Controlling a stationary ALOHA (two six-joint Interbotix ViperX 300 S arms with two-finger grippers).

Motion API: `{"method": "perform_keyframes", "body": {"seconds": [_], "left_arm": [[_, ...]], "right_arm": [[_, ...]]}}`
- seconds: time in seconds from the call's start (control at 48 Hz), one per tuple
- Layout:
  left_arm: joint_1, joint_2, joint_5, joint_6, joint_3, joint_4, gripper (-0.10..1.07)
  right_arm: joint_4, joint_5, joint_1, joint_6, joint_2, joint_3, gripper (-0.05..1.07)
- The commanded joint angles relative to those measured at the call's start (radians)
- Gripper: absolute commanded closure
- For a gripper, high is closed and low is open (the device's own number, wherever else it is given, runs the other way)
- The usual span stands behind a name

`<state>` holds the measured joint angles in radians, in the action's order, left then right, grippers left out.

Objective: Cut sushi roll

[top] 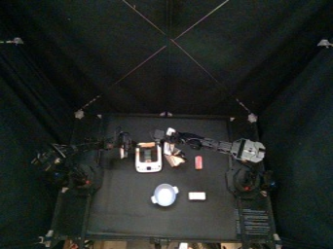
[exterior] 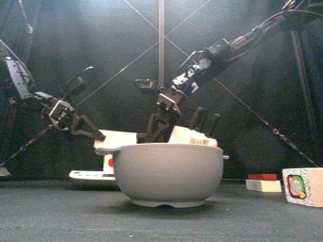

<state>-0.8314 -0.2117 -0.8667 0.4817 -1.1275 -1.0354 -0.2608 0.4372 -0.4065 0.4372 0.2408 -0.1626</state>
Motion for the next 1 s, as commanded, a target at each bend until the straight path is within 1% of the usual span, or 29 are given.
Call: {"method": "perform_keyframes", "body": {"seconds": [0.0,0.146,0.312,0.604,0.833,0.979], "left_arm": [[0.06,-0.029,-0.011,-0.002,-0.008,0.015,0.84],[0.086,-0.031,-0.009,-0.006,-0.035,0.023,0.84],[0.094,-0.029,-0.006,-0.008,-0.048,0.025,0.84],[0.083,-0.011,0.002,-0.012,-0.029,0.048,0.84],[0.081,0.054,0.009,-0.014,-0.003,0.049,0.84],[0.081,0.077,0.009,-0.014,0.002,0.048,0.84]], "right_arm": [[-0.003,-0.011,0.008,-0.003,-0.048,0.023,0.54],[-0.003,-0.006,0.026,0.002,-0.055,0.0,0.54],[-0.002,-0.008,0.04,0.002,-0.071,-0.031,0.55],[0.0,-0.034,0.037,0.0,-0.072,-0.029,0.55],[0.0,-0.034,0.031,0.002,-0.063,-0.025,0.55],[0.0,-0.034,0.029,0.002,-0.063,-0.026,0.55]]}}
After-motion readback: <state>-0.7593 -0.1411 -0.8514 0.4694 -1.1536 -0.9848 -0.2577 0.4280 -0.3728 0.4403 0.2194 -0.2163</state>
